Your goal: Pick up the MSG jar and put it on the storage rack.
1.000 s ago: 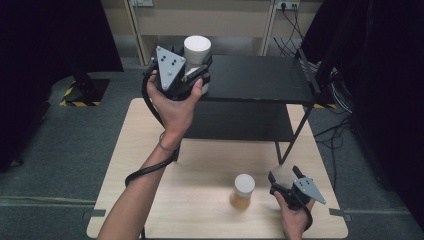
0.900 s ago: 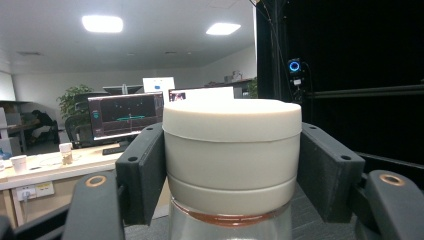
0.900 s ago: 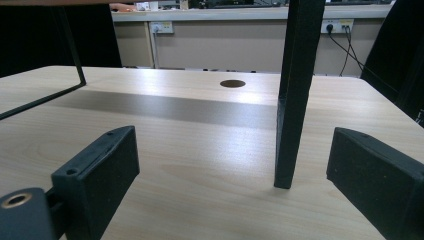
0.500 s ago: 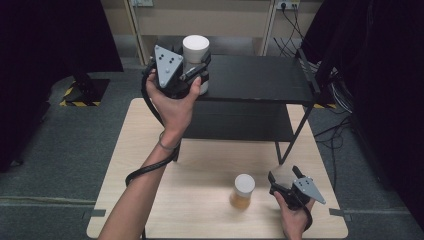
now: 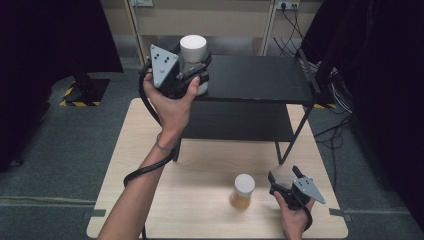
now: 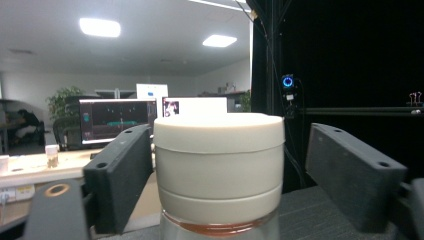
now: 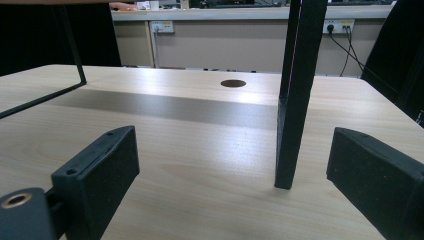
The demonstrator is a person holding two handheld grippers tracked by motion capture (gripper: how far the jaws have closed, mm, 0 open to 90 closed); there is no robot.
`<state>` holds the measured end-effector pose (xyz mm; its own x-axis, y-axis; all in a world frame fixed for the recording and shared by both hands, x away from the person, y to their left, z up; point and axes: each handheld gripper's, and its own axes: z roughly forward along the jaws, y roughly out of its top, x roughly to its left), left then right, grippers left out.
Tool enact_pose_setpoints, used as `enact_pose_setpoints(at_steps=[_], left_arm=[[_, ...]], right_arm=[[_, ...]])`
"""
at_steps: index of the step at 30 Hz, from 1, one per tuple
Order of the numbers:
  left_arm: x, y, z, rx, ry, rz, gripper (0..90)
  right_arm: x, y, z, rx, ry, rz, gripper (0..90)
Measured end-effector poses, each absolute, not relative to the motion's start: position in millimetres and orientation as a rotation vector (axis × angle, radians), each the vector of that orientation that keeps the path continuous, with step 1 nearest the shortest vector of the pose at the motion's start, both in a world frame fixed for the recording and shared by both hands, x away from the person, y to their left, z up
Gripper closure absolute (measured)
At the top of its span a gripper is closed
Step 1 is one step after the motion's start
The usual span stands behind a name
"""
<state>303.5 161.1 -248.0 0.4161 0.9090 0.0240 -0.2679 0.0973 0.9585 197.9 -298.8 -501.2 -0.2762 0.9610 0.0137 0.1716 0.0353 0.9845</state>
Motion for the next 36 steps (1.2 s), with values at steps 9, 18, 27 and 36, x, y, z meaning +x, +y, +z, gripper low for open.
enact_pose_setpoints(at_steps=[9, 18, 27, 36], left_arm=[[292.1, 166.3, -263.3, 1.123, 0.641, 1.032, 9.7], [279.1, 176.4, -285.7, 1.123, 0.618, 1.031, 7.7], [270.4, 183.8, -310.1, 1.139, 0.600, 1.029, 6.3], [259.1, 185.3, -327.3, 1.162, 0.574, 1.027, 6.4]], right_arm=[[198.0, -298.4, -501.0, 1.185, 1.556, 1.315, 6.7], [197.8, -297.8, -501.1, 1.182, 1.555, 1.312, 6.7], [197.7, -297.3, -501.2, 1.180, 1.555, 1.310, 6.7], [197.7, -297.4, -501.3, 1.179, 1.555, 1.310, 6.7]])
